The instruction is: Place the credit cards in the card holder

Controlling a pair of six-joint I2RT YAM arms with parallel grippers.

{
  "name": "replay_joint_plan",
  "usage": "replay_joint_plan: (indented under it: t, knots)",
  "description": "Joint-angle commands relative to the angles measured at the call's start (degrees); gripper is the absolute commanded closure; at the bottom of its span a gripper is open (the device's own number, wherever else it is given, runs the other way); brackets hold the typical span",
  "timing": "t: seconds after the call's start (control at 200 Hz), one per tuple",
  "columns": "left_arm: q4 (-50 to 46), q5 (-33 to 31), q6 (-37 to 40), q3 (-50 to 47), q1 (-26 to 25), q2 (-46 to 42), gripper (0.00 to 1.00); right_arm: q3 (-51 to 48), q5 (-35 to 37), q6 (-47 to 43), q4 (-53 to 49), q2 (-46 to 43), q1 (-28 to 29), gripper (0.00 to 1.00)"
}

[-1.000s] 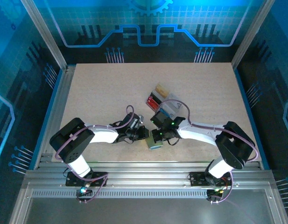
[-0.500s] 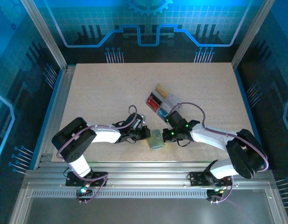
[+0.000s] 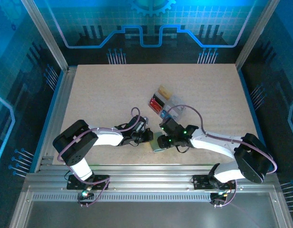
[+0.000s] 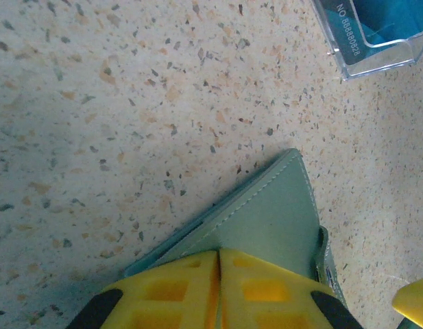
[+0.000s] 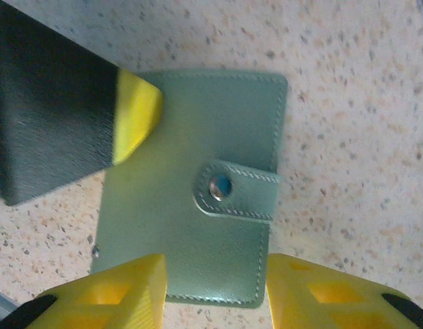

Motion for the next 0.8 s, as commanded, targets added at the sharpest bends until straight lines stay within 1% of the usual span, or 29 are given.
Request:
replay_joint_plan:
  t: [0.0,0.085,0.185,0.235,0.47,0.61,0.795]
  knots:
    - [-13.43,-6.93,-0.41,-3.17,-0.6,6.15,0.89,3.05,4.88,-2.07,-1.59,3.14,1.76,0.55]
    - [-13.35,-6.89,-0.37,-3.21,-0.52,6.06,0.89,4.89,7.17,-2.5,-2.3,6.12,2.23,0.55]
    - [-13.04,-6.93,-0.47,-3.52,-0.6,6.09,0.89,6.62,8.99,-3.32,-2.35,8.58,2.91,0.59]
    - [-12.91,-6.94,-0.48,-3.56,-0.59,6.06,0.89,7.15,9.23,-3.68,-2.18,9.39,3.08,0.61]
    - [-12.86,-6.9,-0.28,-3.43,-0.56,6.24,0.89,10.32,11.35,-4.05,-2.52,12.87,3.62,0.63]
    - [-12.69,-6.93,-0.33,-3.68,-0.55,6.09,0.89,11.04,11.8,-3.92,-2.59,15.1,3.82,0.69]
    - [-12.52,-6.97,-0.37,-3.87,-0.57,6.07,0.89,10.96,12.3,-3.48,-3.42,15.83,4.46,0.68]
